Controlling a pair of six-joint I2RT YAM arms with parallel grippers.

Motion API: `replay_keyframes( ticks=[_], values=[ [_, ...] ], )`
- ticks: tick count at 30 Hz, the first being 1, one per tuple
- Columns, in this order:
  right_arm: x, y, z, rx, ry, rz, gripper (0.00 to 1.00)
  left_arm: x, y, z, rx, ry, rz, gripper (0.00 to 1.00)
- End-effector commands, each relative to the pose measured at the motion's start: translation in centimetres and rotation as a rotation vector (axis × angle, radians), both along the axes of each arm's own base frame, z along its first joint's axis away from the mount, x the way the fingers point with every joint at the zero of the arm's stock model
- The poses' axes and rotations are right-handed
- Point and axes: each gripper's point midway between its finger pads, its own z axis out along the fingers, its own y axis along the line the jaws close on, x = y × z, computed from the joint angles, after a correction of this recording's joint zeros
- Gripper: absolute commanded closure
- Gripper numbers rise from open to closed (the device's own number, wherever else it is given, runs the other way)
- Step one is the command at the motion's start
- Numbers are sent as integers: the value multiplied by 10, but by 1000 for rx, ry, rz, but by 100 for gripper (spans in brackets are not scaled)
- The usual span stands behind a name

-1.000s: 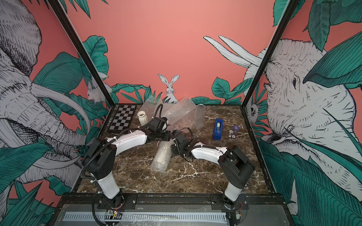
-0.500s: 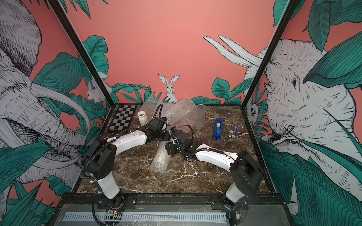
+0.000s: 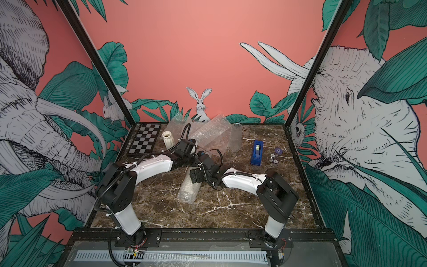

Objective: Wrap vases in bubble wrap
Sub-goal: Stick the tape on the bubble wrap, then move the wrapped vase to the center of the board.

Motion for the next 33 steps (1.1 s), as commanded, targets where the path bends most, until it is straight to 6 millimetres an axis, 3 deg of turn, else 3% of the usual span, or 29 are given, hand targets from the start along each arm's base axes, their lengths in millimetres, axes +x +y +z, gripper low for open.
replay_keyframes(
  ticks=[1, 6, 9, 11, 14, 16, 19, 23, 26, 30, 33],
  values=[
    [0, 9, 0, 20, 0, -11, 8, -41, 21, -43, 105, 176, 0, 51],
    [6, -6, -21, -79, 4, -68, 7, -41, 21, -43, 105, 178, 4, 51],
    [7, -10, -21, -95, -1, -79, 7, -42, 23, -43, 107, 176, 7, 51],
    [5, -7, -11, -67, -16, -56, 7, -43, 24, -43, 110, 177, 7, 51],
    [-3, -8, 21, 14, -70, -9, 6, -45, 27, -47, 133, 184, 0, 51],
    [-10, -18, 45, 58, -127, 6, 5, -48, 30, -49, 150, 190, -5, 51],
    [-14, -46, 60, 74, -164, -22, 4, -52, 33, -52, 172, 196, -14, 51],
    [-12, -87, 46, 10, -144, -99, 4, -55, 39, -52, 225, 188, -17, 51],
    [-10, -105, 36, -7, -133, -136, 4, -60, 46, -54, 282, 188, -21, 51],
    [-8, -110, 30, -21, -122, -155, 5, -72, 63, -57, 378, 195, -12, 51],
    [-8, -100, 12, -30, -62, -137, 8, -82, 76, -59, 403, 202, 9, 51]
  ],
)
